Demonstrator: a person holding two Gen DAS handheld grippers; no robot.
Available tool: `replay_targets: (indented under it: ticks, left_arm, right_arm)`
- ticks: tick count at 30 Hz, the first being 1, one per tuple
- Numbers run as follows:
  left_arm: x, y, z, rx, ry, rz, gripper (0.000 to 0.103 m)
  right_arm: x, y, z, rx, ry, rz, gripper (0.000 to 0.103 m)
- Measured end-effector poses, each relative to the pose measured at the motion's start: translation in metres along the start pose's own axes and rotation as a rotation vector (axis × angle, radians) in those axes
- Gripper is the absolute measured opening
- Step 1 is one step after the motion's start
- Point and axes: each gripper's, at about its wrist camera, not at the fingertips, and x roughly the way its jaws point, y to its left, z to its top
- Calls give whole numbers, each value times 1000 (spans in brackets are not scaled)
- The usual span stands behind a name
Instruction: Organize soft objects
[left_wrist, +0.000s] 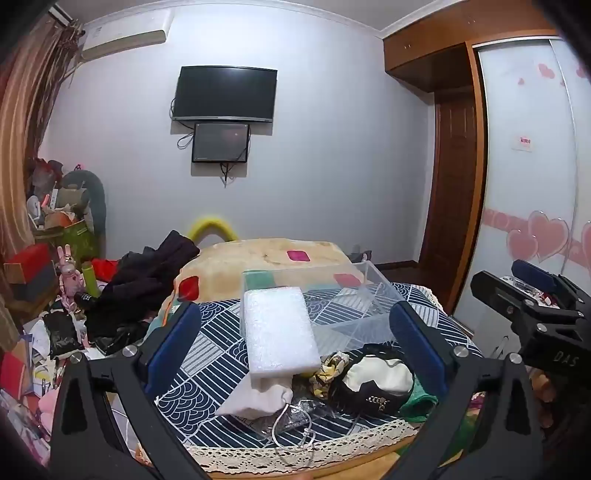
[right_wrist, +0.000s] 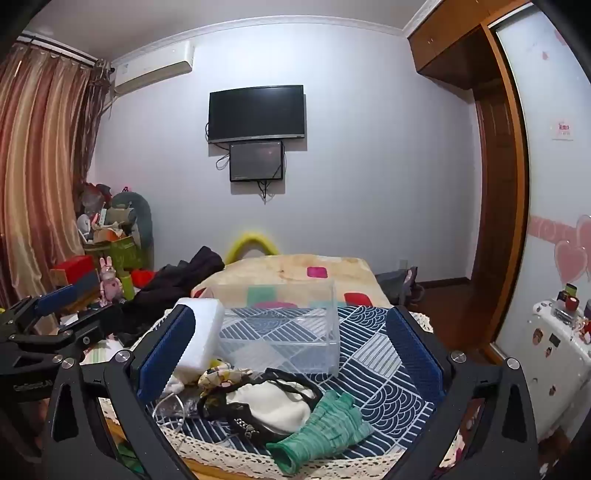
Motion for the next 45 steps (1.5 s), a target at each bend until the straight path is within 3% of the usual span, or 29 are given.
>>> replay_targets:
  ticks: [45]
  left_arm:
    - [-8, -2, 1, 6, -28, 12, 103]
  right_arm:
    - [-10, 6, 5, 4, -23, 9, 103]
